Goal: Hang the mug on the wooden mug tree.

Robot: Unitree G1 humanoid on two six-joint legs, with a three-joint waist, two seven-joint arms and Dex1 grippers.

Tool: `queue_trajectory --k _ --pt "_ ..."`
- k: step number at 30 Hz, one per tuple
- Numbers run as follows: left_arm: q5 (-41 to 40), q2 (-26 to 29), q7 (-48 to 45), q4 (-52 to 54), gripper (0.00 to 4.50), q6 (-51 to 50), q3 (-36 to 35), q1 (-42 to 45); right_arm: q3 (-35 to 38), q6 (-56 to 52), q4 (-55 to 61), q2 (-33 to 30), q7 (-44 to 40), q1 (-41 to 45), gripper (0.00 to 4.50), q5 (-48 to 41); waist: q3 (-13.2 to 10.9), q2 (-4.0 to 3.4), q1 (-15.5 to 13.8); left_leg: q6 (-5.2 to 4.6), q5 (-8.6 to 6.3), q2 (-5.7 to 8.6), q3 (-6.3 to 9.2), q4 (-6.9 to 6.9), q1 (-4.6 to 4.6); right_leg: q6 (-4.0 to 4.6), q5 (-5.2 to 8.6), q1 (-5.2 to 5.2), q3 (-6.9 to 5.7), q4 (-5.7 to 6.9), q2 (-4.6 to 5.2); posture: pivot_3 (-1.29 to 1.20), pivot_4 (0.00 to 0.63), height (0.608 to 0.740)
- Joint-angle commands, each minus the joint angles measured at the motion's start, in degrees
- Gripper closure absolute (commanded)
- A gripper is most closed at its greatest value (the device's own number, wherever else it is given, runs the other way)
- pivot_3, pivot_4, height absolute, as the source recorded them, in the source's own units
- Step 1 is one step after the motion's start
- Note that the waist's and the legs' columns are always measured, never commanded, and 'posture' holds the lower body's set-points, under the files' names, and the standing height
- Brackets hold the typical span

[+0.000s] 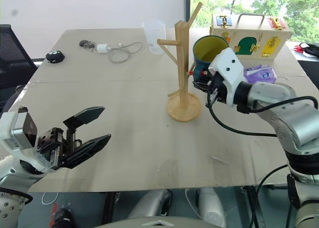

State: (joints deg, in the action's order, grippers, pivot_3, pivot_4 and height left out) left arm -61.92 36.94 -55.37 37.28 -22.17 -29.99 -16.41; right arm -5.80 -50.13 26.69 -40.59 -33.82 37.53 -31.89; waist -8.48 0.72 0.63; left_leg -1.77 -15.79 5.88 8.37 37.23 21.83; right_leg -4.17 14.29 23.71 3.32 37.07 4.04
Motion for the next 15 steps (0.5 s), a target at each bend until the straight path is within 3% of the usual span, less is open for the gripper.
queue_trajectory --k 1,5,11,15 --pt "-0.35 0.01 1.53 2.28 0.0 0.95 -1.77 -0.62 -1.62 2.95 -0.27 0.19 -1.65 1.64 3.6 2.95 0.0 0.0 -0.07 0.0 0.0 0.0 0.01 0.0 0.01 0.0 0.0 0.0 -0.02 0.0 0.0 0.0 0.15 0.74" --pt "0.07 -0.03 3.15 3.12 0.0 0.85 -1.47 -0.96 0.94 2.28 2.55 -0.92 -3.35 -1.1 1.72 1.42 0.01 0.02 -0.18 0.0 0.0 0.0 0.05 0.0 0.05 0.0 0.0 0.01 -0.06 -0.05 0.0 0.0 0.15 0.74" --pt "1.57 1.34 9.6 4.09 0.0 -2.09 0.0 -0.97 17.54 0.59 10.59 -7.87 -12.05 -11.79 1.72 -11.69 -0.01 0.01 -0.96 0.0 -0.01 0.0 0.08 -0.01 0.06 0.0 -0.01 0.0 -0.09 -0.09 0.01 0.0 0.15 0.74" --pt "8.54 2.44 11.19 3.44 0.0 -2.92 2.44 -4.07 29.92 -0.2 11.33 -10.31 -14.97 -21.53 1.72 -18.42 -0.01 0.01 -1.24 -0.02 -0.02 -0.01 0.05 -0.02 0.03 0.0 -0.01 -0.05 -0.07 -0.1 0.0 0.0 0.15 0.74"
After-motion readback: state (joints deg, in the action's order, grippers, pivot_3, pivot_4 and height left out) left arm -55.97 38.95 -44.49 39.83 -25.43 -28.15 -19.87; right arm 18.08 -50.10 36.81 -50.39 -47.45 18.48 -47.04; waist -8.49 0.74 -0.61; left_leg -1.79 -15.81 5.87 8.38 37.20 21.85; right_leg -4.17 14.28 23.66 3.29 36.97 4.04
